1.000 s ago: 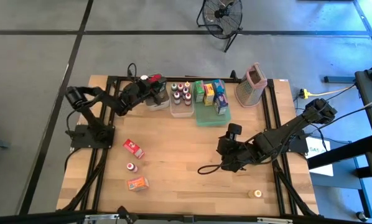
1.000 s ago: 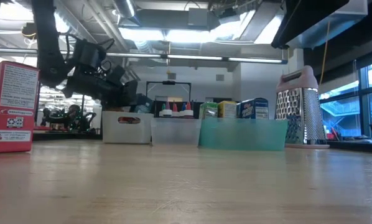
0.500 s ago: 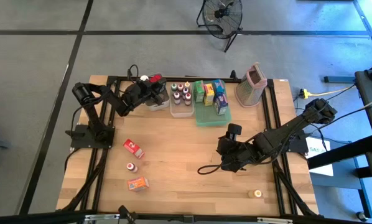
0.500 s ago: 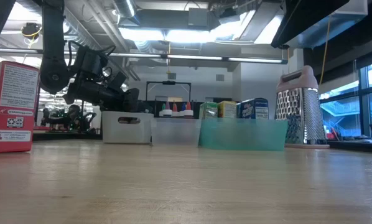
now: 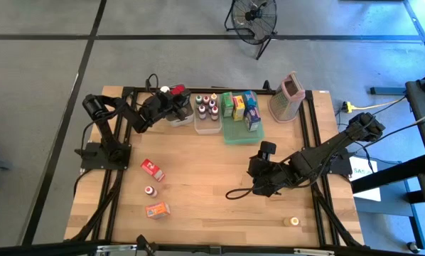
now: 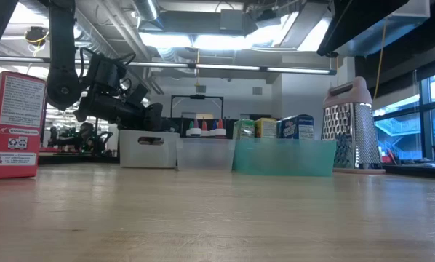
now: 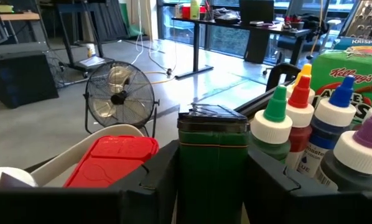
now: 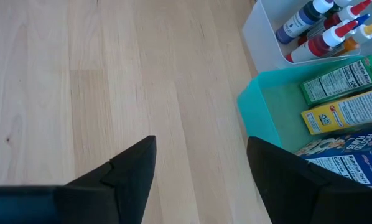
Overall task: Pick & Place Kitchen Items
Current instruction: Put the black seasoning can into the gray bin
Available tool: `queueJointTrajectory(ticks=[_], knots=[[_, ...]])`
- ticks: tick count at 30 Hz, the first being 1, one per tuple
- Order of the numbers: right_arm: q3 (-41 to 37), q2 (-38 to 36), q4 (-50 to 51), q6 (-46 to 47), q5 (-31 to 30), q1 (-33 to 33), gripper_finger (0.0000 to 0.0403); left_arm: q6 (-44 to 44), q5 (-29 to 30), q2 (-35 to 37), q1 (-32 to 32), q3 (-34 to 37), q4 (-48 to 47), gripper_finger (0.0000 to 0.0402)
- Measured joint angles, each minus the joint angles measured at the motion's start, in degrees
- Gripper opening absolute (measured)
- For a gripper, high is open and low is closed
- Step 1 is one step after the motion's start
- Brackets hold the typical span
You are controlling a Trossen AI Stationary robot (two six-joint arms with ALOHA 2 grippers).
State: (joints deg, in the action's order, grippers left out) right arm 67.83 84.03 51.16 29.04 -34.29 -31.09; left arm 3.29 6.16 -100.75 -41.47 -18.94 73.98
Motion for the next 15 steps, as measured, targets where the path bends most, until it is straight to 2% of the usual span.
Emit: queueJointTrajectory(ticks=[15], knots=[[0.0, 0.0, -0.4, 0.0, 0.1, 0.0, 0.0254, 0.0, -0.1, 0.0, 0.0, 0.0, -0.2, 0.0201]])
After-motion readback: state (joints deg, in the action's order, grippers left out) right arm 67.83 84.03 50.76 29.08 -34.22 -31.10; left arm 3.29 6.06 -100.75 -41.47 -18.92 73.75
